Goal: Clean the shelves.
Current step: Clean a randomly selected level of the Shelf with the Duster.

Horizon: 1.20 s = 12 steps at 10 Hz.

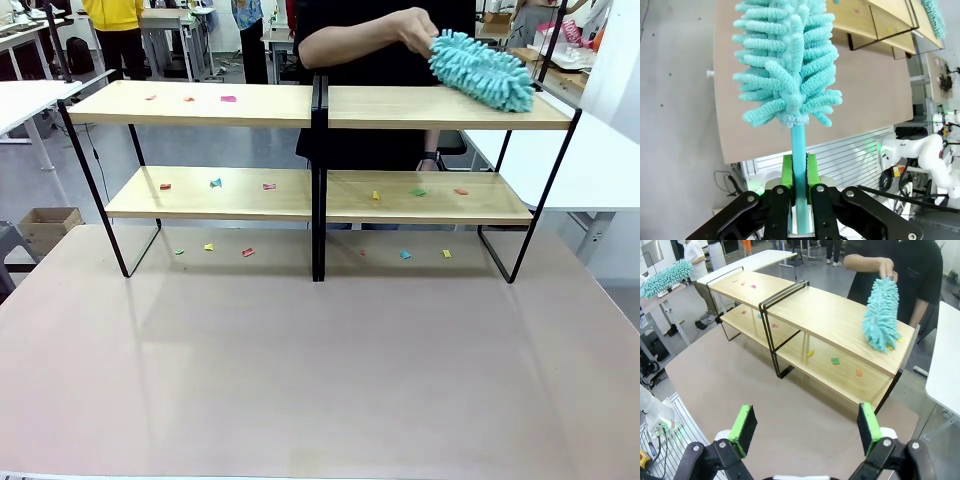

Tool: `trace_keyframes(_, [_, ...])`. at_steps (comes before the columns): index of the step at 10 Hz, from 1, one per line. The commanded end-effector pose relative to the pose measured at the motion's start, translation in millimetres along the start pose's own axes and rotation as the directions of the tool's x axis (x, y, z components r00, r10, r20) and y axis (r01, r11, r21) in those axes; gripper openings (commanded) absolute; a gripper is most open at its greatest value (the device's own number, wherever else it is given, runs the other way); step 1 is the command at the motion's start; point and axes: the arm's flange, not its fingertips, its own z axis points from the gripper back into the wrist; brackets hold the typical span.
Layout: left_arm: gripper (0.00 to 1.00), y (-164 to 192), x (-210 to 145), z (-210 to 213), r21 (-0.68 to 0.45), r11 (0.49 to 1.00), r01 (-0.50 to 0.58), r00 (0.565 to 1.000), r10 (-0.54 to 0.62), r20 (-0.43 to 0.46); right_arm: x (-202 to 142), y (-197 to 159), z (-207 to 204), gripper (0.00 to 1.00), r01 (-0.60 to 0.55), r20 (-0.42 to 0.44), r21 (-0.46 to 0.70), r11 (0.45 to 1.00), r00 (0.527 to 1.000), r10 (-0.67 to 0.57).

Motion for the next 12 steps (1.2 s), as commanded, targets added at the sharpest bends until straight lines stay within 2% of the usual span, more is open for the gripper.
trace_keyframes(1, [0.13,-9.5,3.9,-5.6,-0.014,1.000,-0.001,1.000,0.001,0.011,0.3,0.5,-0.6,1.00,0.000,0.002,0.001,1.000,1.000,0.000])
trace_keyframes(5, [0.13,-35.7,19.7,-17.0,-0.015,0.998,0.068,0.998,-0.068,-0.014,0.3,0.5,-0.6,1.00,0.000,0.002,0.001,1.000,1.000,0.000])
trace_keyframes(9, [0.13,-95.3,45.7,-31.3,0.008,0.988,0.154,0.988,-0.154,0.001,0.3,0.5,-0.6,1.00,0.000,0.002,0.001,1.000,1.000,0.000])
trace_keyframes(10, [0.13,-100.2,49.3,-34.0,0.027,0.987,0.158,0.987,-0.158,-0.002,0.3,0.5,-0.6,1.00,0.000,0.002,0.001,1.000,1.000,0.000])
trace_keyframes(12, [0.13,-88.4,45.4,-30.8,0.026,0.992,0.125,0.992,-0.124,-0.006,0.3,0.5,-0.6,1.00,0.000,0.002,0.001,1.000,1.000,0.000])
